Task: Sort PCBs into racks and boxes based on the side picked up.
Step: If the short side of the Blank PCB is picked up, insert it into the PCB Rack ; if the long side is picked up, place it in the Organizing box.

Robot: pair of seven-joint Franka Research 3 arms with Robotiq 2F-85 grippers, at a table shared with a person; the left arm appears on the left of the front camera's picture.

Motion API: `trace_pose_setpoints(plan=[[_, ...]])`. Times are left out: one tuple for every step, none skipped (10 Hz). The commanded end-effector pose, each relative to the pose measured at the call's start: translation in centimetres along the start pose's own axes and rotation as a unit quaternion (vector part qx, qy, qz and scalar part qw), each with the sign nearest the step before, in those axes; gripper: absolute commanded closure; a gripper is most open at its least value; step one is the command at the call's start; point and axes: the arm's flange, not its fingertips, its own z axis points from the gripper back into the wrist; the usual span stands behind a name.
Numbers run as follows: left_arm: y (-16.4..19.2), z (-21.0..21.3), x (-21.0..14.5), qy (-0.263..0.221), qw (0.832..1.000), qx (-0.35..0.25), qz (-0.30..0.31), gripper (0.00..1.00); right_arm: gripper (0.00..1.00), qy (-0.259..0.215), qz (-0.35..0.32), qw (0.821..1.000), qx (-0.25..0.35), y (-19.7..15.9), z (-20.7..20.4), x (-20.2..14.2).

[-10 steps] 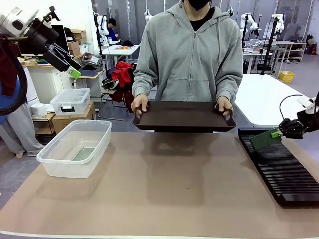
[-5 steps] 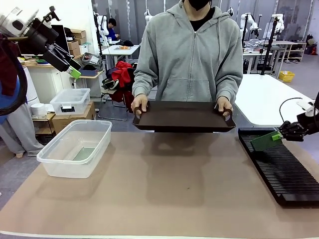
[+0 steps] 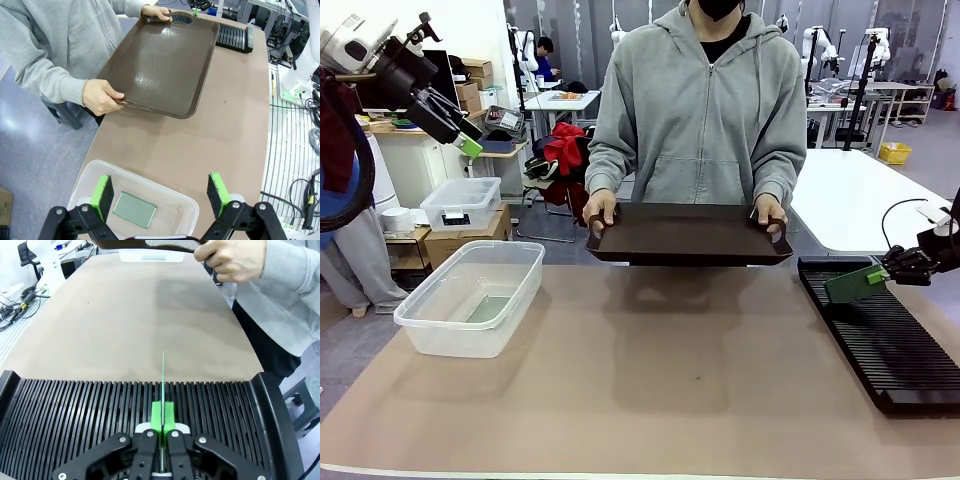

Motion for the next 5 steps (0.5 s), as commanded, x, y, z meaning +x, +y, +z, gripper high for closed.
trace_pose_setpoints(plan=[[-0.03,-0.07,-0.03,0.001,1.0,0.0,0.001,0.0,0.87,0.024,-0.028,0.999,0.019,-0.21,-0.03,-2.18],[-0.03,-0.07,-0.03,0.001,1.0,0.0,0.001,0.0,0.78,0.027,-0.025,0.999,0.021,-0.22,0.0,-2.28],[-0.03,-0.07,-0.03,0.001,1.0,0.0,0.001,0.0,0.68,0.028,-0.024,0.999,0.02,-0.2,-0.02,-2.28],[-0.03,-0.07,-0.03,0.001,1.0,0.0,0.001,0.0,0.59,0.029,-0.02,0.999,0.022,-0.14,0.06,-2.15],[-0.03,-0.07,-0.03,0.001,1.0,0.0,0.001,0.0,0.48,0.029,-0.016,0.999,0.022,-0.16,0.16,-2.0]])
